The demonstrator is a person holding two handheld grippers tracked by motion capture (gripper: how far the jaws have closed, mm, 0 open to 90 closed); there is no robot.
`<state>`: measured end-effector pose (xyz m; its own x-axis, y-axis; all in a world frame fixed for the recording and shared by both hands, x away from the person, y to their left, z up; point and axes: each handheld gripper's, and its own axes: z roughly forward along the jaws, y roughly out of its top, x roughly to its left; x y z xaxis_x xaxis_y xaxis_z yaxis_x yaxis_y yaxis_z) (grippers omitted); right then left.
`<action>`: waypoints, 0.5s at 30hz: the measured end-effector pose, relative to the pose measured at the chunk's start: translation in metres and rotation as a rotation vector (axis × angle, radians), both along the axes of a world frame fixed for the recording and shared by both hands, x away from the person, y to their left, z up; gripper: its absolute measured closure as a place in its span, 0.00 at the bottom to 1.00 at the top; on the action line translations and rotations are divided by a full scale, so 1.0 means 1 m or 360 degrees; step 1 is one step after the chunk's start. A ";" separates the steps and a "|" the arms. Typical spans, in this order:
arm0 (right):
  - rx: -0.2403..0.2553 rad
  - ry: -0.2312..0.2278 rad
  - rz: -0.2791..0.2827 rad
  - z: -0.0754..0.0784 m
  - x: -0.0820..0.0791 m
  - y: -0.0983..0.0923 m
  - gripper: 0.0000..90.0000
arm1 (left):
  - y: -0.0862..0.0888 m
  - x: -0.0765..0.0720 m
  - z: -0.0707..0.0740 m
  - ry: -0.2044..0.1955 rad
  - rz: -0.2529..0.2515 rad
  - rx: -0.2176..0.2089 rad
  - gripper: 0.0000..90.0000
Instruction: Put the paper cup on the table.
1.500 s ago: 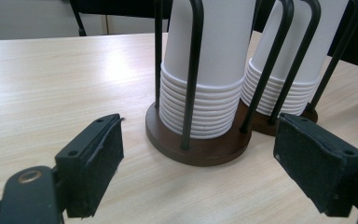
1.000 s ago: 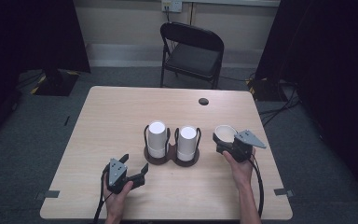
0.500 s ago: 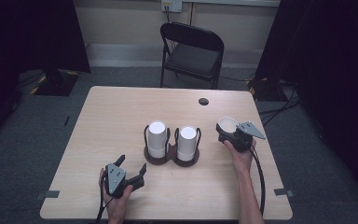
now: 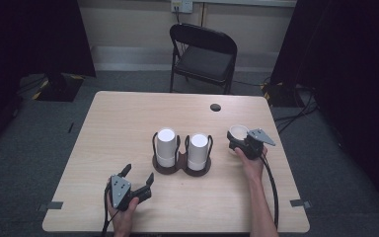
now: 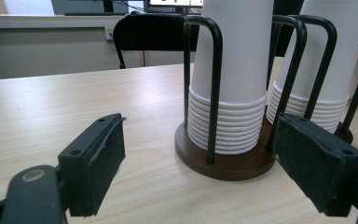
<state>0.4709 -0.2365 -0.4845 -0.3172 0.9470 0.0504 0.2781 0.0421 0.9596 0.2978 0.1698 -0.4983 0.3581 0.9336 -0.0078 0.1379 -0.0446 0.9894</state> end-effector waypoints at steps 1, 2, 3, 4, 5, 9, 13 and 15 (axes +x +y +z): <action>-0.0004 0.0004 0.0001 -0.001 0.001 0.000 0.29 | 0.000 0.000 0.000 -0.0004 -0.0001 0.0000 0.19; -0.0015 0.0008 0.0004 -0.002 0.000 0.000 0.28 | 0.000 0.000 0.000 -0.0005 -0.0001 0.0005 0.19; -0.0013 0.0009 0.0003 -0.002 0.000 0.000 0.28 | 0.000 0.000 0.000 -0.0002 -0.0004 0.0008 0.19; -0.0018 0.0015 0.0003 -0.002 -0.001 0.000 0.28 | -0.001 0.000 0.000 -0.0001 0.0000 0.0012 0.19; -0.0023 0.0031 0.0007 -0.001 -0.001 0.001 0.28 | -0.001 0.000 0.000 -0.0003 0.0006 0.0017 0.20; -0.0044 0.0100 0.0014 0.001 -0.005 0.000 0.27 | 0.000 0.000 0.000 -0.0003 -0.0009 0.0010 0.21; -0.0059 0.0149 0.0024 0.002 -0.007 -0.002 0.26 | 0.000 0.000 0.000 -0.0001 -0.0014 0.0007 0.21; -0.0073 0.0159 0.0022 0.003 -0.008 0.000 0.26 | 0.000 0.000 0.000 -0.0001 -0.0011 0.0010 0.22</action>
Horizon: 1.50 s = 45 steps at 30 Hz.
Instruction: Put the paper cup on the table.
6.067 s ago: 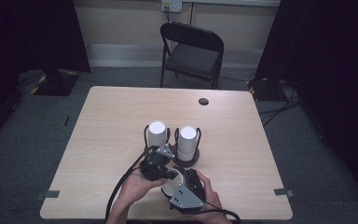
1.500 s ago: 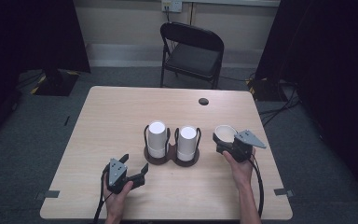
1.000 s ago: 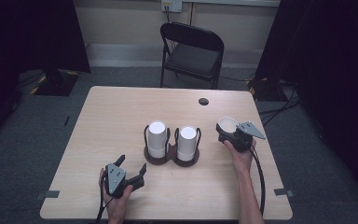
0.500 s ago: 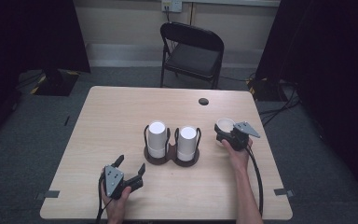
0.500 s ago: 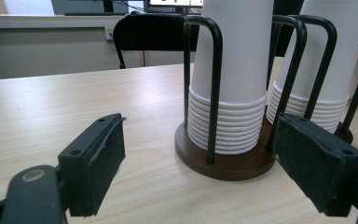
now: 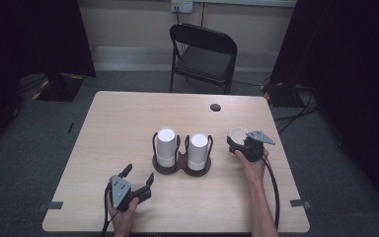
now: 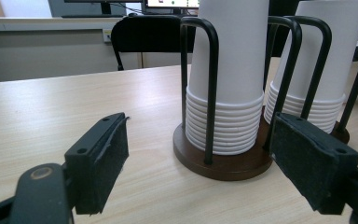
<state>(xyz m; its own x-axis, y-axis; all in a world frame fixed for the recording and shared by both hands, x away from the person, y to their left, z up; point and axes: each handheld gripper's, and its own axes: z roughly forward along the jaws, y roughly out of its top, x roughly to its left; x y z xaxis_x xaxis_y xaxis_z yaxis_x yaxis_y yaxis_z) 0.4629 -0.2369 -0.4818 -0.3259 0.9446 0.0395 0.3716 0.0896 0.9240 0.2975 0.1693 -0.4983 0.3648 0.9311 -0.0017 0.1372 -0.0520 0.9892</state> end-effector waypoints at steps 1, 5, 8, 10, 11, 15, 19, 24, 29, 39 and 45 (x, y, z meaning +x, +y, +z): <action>-0.0004 0.0006 0.0006 0.000 0.000 0.000 0.25 | 0.000 0.000 0.000 -0.0001 -0.0003 0.0000 0.22; 0.0000 0.0042 0.0011 -0.002 -0.001 0.002 0.22 | 0.000 0.001 0.000 0.0006 0.0004 0.0000 0.22; 0.0011 0.0063 0.0016 -0.003 -0.001 0.005 0.16 | 0.000 0.001 0.000 0.0005 0.0002 0.0000 0.22; 0.0010 0.0079 0.0023 -0.003 -0.002 0.006 0.15 | 0.001 0.001 0.000 0.0004 0.0000 -0.0004 0.22; 0.0012 0.0087 0.0019 -0.003 -0.002 0.006 0.15 | 0.001 0.001 0.000 0.0004 0.0001 -0.0006 0.22; -0.0009 0.0145 0.0016 -0.004 -0.003 0.005 0.15 | 0.000 0.001 0.000 0.0006 0.0006 -0.0007 0.22; -0.0006 0.0160 0.0007 -0.002 -0.006 0.003 0.15 | 0.000 0.001 0.000 0.0012 0.0008 -0.0004 0.22; 0.0005 0.0229 0.0007 0.002 -0.012 0.003 0.15 | -0.001 0.002 0.001 0.0020 0.0009 0.0018 0.22; 0.0002 0.0208 -0.0005 0.004 -0.019 0.002 0.15 | -0.001 0.002 0.001 0.0031 0.0013 0.0003 0.22; 0.0037 0.0185 -0.0026 0.006 -0.036 -0.003 0.15 | -0.001 0.003 0.001 0.0038 0.0013 0.0007 0.22; 0.0045 0.0156 -0.0050 0.011 -0.048 -0.001 0.15 | 0.000 0.003 0.001 0.0037 0.0017 0.0001 0.23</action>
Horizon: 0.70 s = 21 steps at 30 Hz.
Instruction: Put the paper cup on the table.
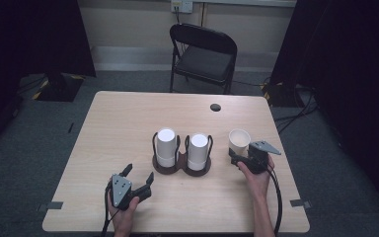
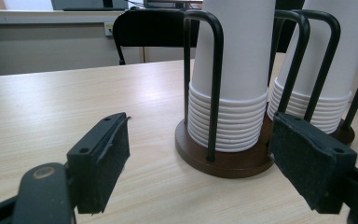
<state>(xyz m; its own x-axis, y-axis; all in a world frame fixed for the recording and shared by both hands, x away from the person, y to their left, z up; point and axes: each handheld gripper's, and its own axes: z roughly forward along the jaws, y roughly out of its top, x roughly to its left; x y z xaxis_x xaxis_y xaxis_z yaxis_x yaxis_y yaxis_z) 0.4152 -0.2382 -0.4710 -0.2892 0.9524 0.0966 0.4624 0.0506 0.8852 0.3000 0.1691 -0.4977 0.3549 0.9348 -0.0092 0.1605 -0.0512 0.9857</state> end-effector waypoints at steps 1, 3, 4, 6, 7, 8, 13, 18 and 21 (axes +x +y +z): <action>0.0001 -0.0013 0.0001 0.002 -0.002 0.001 0.15 | 0.000 0.000 0.000 0.0002 -0.0001 0.0001 0.23; 0.0004 -0.0031 0.0003 0.005 -0.006 0.002 0.15 | 0.000 0.000 0.000 0.0004 0.0000 -0.0001 0.23; 0.0009 -0.0038 0.0002 0.006 -0.008 0.002 0.15 | 0.000 0.000 0.000 0.0002 0.0004 -0.0002 0.23; 0.0024 -0.0058 -0.0002 0.007 -0.013 0.002 0.15 | 0.000 0.000 0.000 0.0000 0.0006 -0.0004 0.23; 0.0023 -0.0069 -0.0008 0.008 -0.015 0.003 0.15 | 0.000 0.000 0.000 0.0000 0.0004 -0.0006 0.23; 0.0030 -0.0071 -0.0007 0.009 -0.018 0.003 0.15 | 0.000 0.000 0.000 0.0000 0.0005 -0.0007 0.23; 0.0036 -0.0114 -0.0017 0.012 -0.030 0.005 0.15 | 0.000 0.000 0.000 0.0001 0.0018 -0.0005 0.23; 0.0062 -0.0149 -0.0009 0.011 -0.041 0.008 0.15 | 0.000 -0.001 0.000 -0.0006 0.0024 -0.0011 0.23; 0.0060 -0.0159 -0.0009 0.008 -0.048 0.011 0.15 | 0.000 -0.001 0.000 -0.0017 0.0024 -0.0011 0.23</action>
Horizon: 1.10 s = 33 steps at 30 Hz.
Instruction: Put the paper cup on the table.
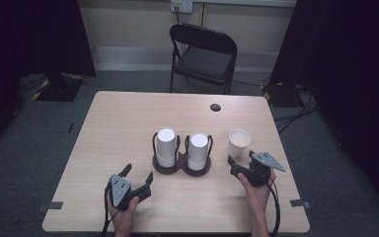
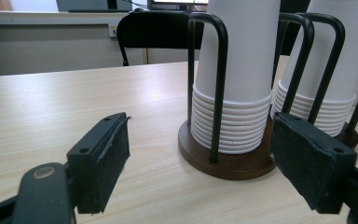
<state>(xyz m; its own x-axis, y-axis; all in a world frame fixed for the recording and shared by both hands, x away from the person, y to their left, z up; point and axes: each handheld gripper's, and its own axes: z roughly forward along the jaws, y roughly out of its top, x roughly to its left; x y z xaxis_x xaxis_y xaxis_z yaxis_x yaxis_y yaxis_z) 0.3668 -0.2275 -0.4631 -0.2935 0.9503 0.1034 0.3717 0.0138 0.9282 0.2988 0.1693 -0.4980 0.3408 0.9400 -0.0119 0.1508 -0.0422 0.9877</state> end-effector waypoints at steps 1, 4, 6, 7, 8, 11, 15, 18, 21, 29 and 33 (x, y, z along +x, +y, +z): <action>-0.0008 -0.0011 0.0003 -0.001 -0.002 0.001 0.15 | 0.000 0.000 0.000 -0.0002 0.0001 -0.0002 0.22; -0.0014 -0.0044 0.0001 -0.002 -0.010 0.005 0.15 | 0.000 0.000 0.000 0.0003 0.0004 -0.0009 0.23; -0.0009 -0.0061 -0.0002 -0.002 -0.016 0.008 0.15 | 0.000 0.000 0.000 0.0005 0.0005 -0.0009 0.23; -0.0006 -0.0073 0.0001 -0.002 -0.019 0.009 0.15 | 0.000 0.000 0.000 0.0006 0.0005 -0.0009 0.22; -0.0006 -0.0086 0.0000 -0.002 -0.021 0.010 0.15 | 0.000 0.000 0.000 0.0009 0.0004 -0.0009 0.22; -0.0018 -0.0102 0.0012 -0.003 -0.028 0.016 0.15 | 0.000 0.001 0.000 0.0011 0.0009 -0.0006 0.22; -0.0018 -0.0145 0.0010 -0.005 -0.036 0.022 0.15 | 0.001 0.001 0.000 0.0023 0.0001 -0.0017 0.22; -0.0026 -0.0174 0.0002 -0.008 -0.041 0.028 0.15 | 0.001 0.000 0.000 0.0014 0.0006 -0.0010 0.22; -0.0023 -0.0203 0.0010 -0.011 -0.047 0.034 0.15 | 0.000 0.000 0.000 0.0014 0.0014 -0.0007 0.22; -0.0019 -0.0284 0.0020 -0.016 -0.061 0.048 0.15 | 0.001 0.000 0.000 0.0021 0.0007 -0.0011 0.22; -0.0001 -0.0279 0.0039 -0.023 -0.065 0.052 0.15 | 0.001 0.000 0.000 0.0019 0.0010 -0.0011 0.22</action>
